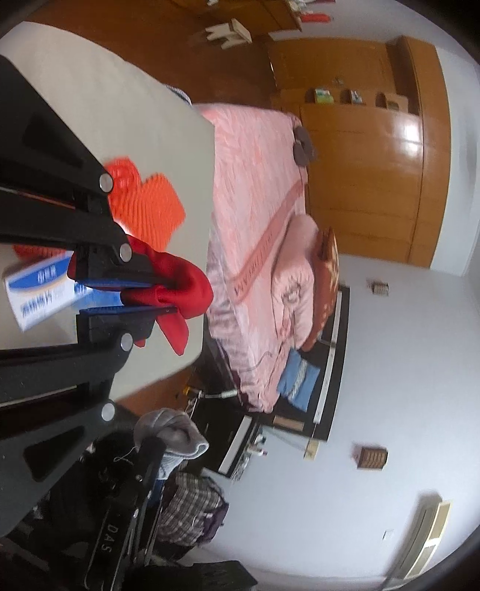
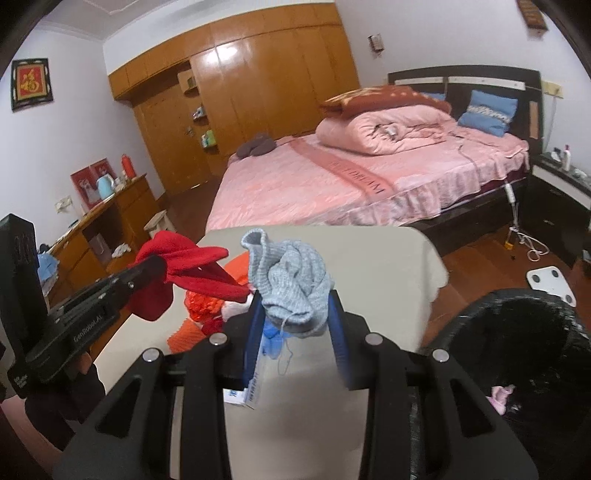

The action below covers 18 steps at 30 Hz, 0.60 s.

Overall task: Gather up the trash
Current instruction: 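Carry the red cloth and grey sock over the trash bin with both grippers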

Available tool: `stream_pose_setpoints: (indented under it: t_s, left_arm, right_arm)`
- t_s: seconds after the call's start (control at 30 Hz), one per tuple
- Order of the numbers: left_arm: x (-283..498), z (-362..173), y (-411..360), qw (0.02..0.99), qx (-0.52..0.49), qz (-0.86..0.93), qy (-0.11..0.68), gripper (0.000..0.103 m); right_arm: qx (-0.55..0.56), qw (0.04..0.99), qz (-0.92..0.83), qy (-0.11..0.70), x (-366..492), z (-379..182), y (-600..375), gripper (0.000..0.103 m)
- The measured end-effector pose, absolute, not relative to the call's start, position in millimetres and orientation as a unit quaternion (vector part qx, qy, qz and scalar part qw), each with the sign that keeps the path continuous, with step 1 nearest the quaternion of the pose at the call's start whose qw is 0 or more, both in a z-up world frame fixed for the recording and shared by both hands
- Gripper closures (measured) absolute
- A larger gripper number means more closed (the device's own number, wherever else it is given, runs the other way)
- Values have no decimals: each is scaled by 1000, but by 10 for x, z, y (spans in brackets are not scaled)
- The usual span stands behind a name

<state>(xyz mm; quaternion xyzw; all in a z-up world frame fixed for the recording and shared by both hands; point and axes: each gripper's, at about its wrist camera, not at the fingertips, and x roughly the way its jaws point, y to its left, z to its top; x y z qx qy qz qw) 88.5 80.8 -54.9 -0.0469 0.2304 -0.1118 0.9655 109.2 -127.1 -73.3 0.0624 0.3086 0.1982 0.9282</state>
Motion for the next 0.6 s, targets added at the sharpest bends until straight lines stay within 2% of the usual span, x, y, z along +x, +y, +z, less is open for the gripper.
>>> stream_pose_setpoints:
  t_s: [0.6]
  left_arm:
    - [834,-640,-610,934,-17,-255,251,95]
  right_arm:
    - [94,946,47,306,490,-883,-2644,70]
